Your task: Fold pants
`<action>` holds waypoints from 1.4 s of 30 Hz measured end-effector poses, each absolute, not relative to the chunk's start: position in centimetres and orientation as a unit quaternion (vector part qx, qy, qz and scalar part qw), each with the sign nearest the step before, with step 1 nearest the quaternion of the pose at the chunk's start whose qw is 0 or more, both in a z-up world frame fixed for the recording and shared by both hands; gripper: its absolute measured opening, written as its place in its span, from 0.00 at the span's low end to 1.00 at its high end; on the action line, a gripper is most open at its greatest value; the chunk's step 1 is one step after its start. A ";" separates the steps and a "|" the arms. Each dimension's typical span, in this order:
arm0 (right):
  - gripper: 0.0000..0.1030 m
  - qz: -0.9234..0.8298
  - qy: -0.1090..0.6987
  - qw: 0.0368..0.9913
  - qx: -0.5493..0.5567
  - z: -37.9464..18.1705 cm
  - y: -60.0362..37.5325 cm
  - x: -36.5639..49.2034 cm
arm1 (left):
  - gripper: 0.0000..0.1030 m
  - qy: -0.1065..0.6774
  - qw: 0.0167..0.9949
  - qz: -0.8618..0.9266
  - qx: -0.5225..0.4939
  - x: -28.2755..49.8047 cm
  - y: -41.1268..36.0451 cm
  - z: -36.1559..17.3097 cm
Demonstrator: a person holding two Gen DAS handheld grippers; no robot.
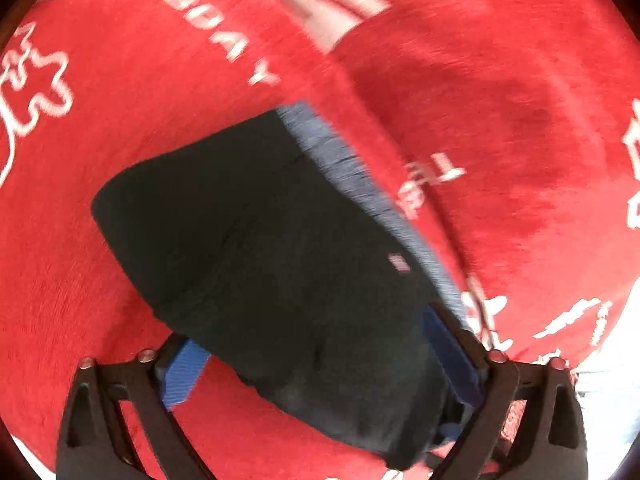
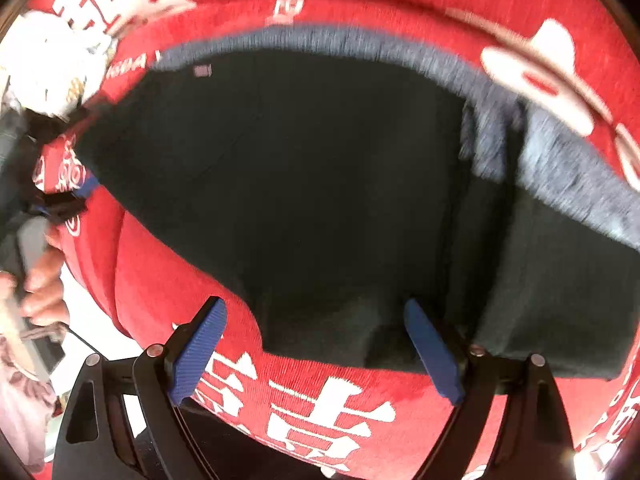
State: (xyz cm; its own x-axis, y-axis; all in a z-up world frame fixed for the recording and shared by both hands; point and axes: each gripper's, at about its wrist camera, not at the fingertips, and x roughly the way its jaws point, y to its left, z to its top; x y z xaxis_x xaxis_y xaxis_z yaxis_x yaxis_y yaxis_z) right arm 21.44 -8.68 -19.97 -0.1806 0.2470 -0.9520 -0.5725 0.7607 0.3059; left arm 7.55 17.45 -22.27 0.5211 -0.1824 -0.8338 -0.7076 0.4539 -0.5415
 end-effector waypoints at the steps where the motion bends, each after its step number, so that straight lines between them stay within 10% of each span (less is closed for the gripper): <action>1: 0.90 0.330 0.692 0.633 -0.109 -19.2 -8.4 22.2 | 0.64 0.466 0.716 0.193 -0.482 7.5 17.5 -22.7; 4: 0.90 0.352 0.677 0.639 -0.100 -17.2 -6.7 24.4 | 0.37 0.497 0.722 0.220 -0.429 7.5 17.4 -22.9; 12: 0.90 0.465 0.690 0.545 -0.102 -14.4 6.5 28.3 | 0.34 0.532 0.809 0.250 -0.001 10.6 7.3 -19.2; 23: 0.90 0.481 0.744 0.406 -0.222 -19.6 19.8 22.6 | 0.34 0.525 0.808 0.252 0.088 11.3 5.3 -19.4; 24: 0.77 0.479 0.746 0.403 -0.227 -20.1 19.9 22.4 | 0.34 0.524 0.809 0.251 0.089 11.3 5.2 -19.3; 25: 0.39 0.476 0.746 0.406 -0.229 -20.4 19.7 22.4 | 0.34 0.525 0.809 0.249 0.085 11.4 5.3 -19.2; 27: 0.22 0.477 0.742 0.426 -0.200 -19.9 18.2 23.5 | 0.34 0.529 0.810 0.243 0.072 11.4 5.3 -18.8; 42: 0.19 0.543 0.664 0.499 0.125 -9.2 -5.3 31.6 | 0.34 0.439 0.884 0.138 0.088 15.0 -6.7 -6.2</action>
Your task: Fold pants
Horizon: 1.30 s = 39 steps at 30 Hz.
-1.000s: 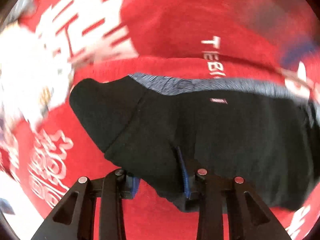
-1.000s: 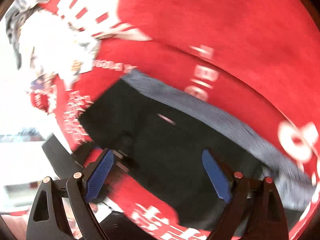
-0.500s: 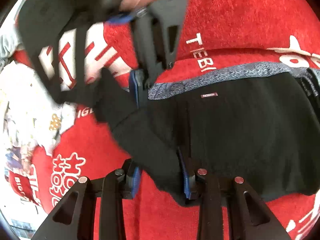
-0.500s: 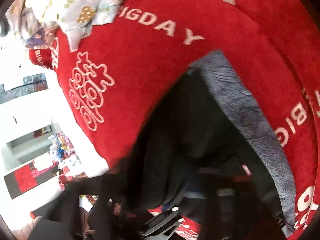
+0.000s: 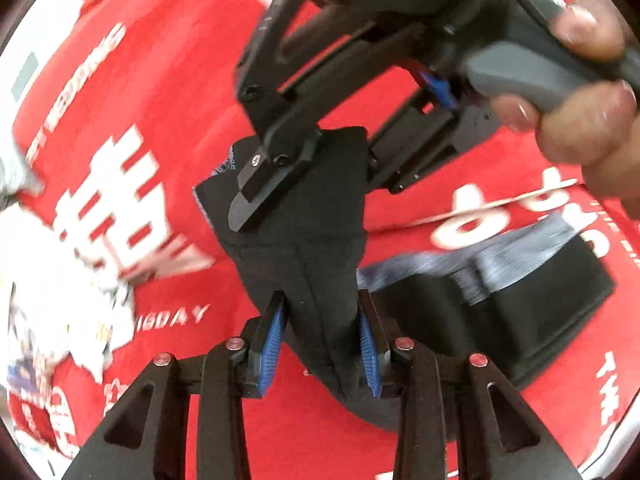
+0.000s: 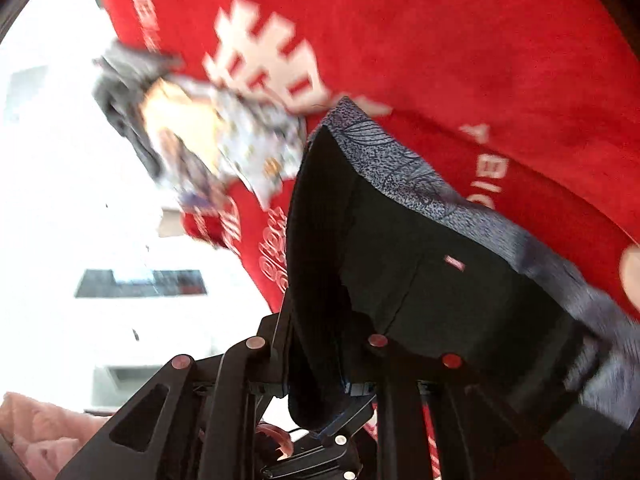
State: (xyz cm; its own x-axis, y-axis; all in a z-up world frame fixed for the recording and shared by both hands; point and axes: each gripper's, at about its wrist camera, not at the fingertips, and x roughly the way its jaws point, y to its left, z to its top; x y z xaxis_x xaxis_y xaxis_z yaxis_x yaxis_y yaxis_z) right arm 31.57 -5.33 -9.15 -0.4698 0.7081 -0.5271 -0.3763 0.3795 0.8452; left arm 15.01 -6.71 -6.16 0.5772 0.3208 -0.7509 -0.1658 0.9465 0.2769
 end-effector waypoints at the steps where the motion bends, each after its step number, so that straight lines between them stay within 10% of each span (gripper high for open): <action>1: 0.19 0.540 0.658 0.507 0.136 -8.7 -7.3 32.1 | 0.34 0.434 0.888 0.123 0.093 15.5 -8.3 -5.7; 20: 0.20 0.360 0.663 0.578 0.311 -21.8 -40.8 34.4 | 0.34 0.500 0.837 -0.061 0.213 22.3 -33.6 -16.2; 39: 0.25 0.305 0.678 0.632 0.218 -22.5 -42.0 31.1 | 0.52 0.570 0.816 -0.027 0.097 19.8 -25.9 -12.2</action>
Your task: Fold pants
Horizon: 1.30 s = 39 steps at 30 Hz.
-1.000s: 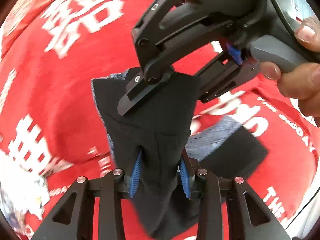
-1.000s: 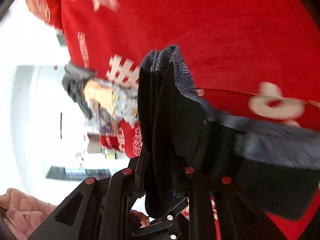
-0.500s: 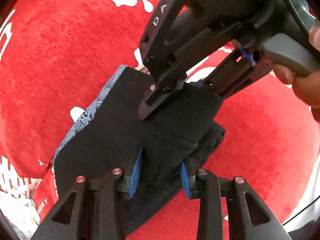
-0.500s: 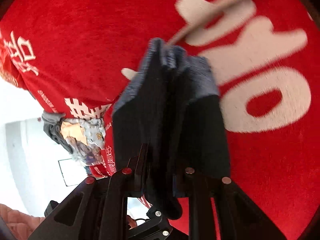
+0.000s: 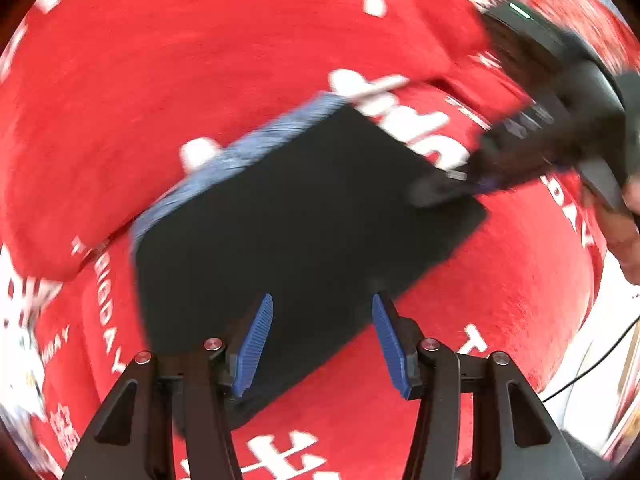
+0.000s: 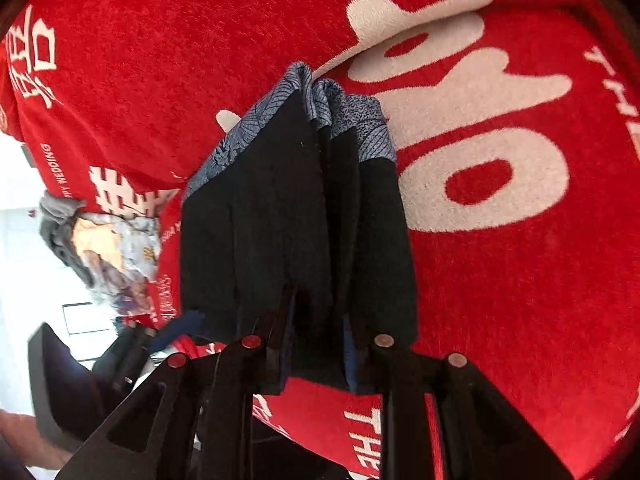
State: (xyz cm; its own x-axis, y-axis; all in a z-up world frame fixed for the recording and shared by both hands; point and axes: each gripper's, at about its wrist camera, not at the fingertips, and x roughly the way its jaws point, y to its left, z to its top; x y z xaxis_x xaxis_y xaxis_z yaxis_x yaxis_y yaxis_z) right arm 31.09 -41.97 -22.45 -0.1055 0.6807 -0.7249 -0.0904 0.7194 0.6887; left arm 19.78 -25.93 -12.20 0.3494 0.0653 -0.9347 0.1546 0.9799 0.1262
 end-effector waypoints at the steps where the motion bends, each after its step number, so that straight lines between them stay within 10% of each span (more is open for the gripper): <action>1: 0.26 0.299 0.677 0.636 0.219 -22.0 -42.1 31.1 | 0.52 0.568 0.818 -0.013 0.088 20.1 -24.3 -12.1; 6: 0.43 0.297 0.650 0.659 0.233 -19.7 -40.9 33.5 | 0.52 0.576 0.813 0.080 0.020 21.6 -16.2 -12.5; 15: 0.43 0.296 0.652 0.661 0.225 -21.0 -37.1 40.7 | 0.52 0.583 0.794 0.100 -0.142 23.2 -8.5 -15.1; 17: 0.34 0.312 0.661 0.645 0.222 -21.3 -36.8 41.3 | 0.52 0.590 0.787 0.085 -0.161 23.2 -8.3 -16.0; 18: 0.14 0.310 0.671 0.639 0.214 -21.5 -36.4 41.3 | 0.52 0.591 0.785 0.082 -0.166 23.1 -8.3 -16.4; 23: 0.12 0.301 0.661 0.658 0.199 -20.6 -37.2 41.1 | 0.52 0.588 0.784 0.075 -0.181 22.5 -8.2 -16.5; 37: 0.40 0.311 0.675 0.633 0.217 -22.4 -37.0 42.2 | 0.52 0.594 0.772 0.054 -0.222 22.6 -6.7 -17.3; 39: 0.19 0.318 0.680 0.630 0.200 -22.2 -36.3 42.0 | 0.52 0.599 0.766 0.051 -0.229 22.6 -6.6 -17.8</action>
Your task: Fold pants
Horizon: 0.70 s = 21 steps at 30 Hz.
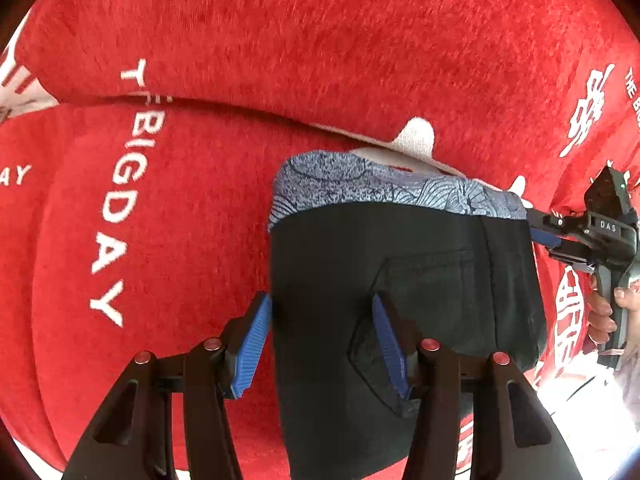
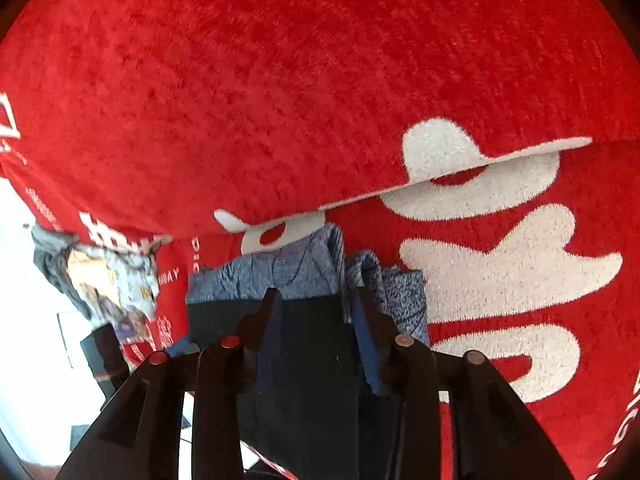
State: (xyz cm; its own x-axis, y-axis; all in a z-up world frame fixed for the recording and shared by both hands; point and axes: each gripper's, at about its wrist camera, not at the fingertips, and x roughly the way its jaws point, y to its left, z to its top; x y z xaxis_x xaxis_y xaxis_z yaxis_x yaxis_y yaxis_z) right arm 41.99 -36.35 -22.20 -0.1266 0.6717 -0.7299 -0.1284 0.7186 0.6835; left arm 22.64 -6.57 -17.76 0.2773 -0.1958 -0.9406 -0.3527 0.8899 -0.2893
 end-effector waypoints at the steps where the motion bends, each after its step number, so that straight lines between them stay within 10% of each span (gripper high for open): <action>1: 0.12 0.321 0.680 0.630 0.193 -21.9 -36.2 41.8 | 0.52 0.599 0.765 0.052 -0.230 22.6 -6.4 -17.7; 21: 0.22 0.268 0.662 0.692 0.102 -18.0 -36.9 35.2 | 0.65 0.612 0.774 0.050 -0.155 22.2 -9.7 -16.1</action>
